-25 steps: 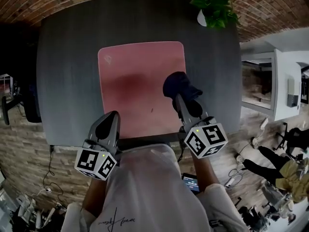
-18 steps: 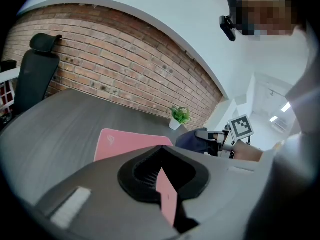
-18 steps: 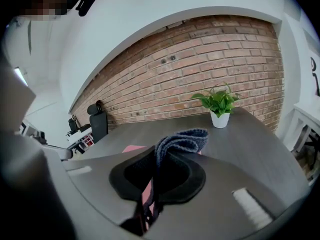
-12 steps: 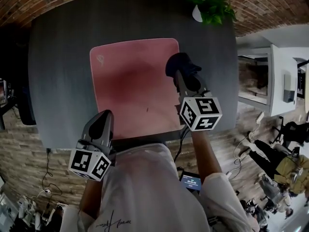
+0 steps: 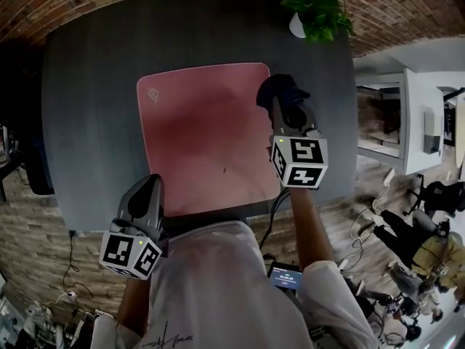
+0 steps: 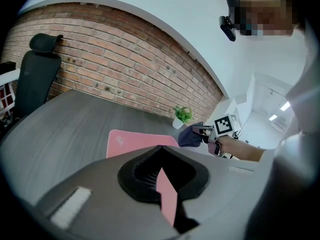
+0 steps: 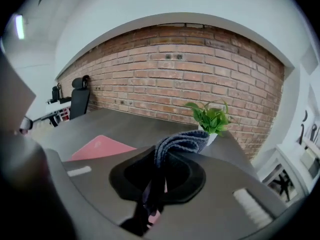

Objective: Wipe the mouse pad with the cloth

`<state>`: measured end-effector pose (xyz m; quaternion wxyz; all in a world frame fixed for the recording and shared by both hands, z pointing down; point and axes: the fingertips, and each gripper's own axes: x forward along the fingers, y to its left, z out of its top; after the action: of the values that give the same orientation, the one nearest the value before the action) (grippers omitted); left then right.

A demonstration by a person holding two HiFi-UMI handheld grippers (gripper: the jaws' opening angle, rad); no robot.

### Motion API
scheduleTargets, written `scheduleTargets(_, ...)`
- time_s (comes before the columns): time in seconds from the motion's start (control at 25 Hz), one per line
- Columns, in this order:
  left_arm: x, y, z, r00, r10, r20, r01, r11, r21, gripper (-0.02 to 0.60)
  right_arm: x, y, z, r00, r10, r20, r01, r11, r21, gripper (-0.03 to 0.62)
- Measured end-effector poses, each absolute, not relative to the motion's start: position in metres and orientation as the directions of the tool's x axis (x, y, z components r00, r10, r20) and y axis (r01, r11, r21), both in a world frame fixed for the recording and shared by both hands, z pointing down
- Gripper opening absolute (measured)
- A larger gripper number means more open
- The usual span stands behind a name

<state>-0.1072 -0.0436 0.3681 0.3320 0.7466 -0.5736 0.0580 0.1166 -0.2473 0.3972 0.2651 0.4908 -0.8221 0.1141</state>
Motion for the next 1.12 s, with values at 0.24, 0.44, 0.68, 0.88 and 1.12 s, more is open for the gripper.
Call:
scheduleTargets(0.24,-0.117,-0.046,0.371,0.322,-0.811,0.488,-0.897,-0.098,0.43,0.015,0.103,-0.262,0.433,-0.259,-0.758,0.599,-0.713,0.568,0.411,0.031)
scheduleTargets(0.44,-0.12,-0.044,0.375,0.313,-0.803,0.508,-0.9,-0.079,0.429,0.015,0.061,-0.254,0.51,-0.234,-0.668,0.707,-0.591,0.675,0.442,0.031)
scheduleTargets(0.68,-0.111,-0.045,0.374,0.32,-0.796,0.514,-0.902,-0.089,0.423,0.015,0.012,-0.234,0.533,-0.305,-0.589,0.749,-0.578,0.739,0.346,0.031)
scheduleTargets(0.88,-0.103,-0.048,0.373,0.334,-0.796,0.505,-0.898,-0.106,0.427,0.015,0.003,-0.23,0.548,-0.304,-0.553,0.776,-0.59,0.748,0.302,0.031)
scheduleTargets(1.12,-0.104,-0.037,0.376,0.318,-0.797,0.514,-0.899,-0.081,0.43,0.015,-0.008,-0.223,0.561,-0.309,-0.519,0.797,-0.599,0.757,0.26,0.031)
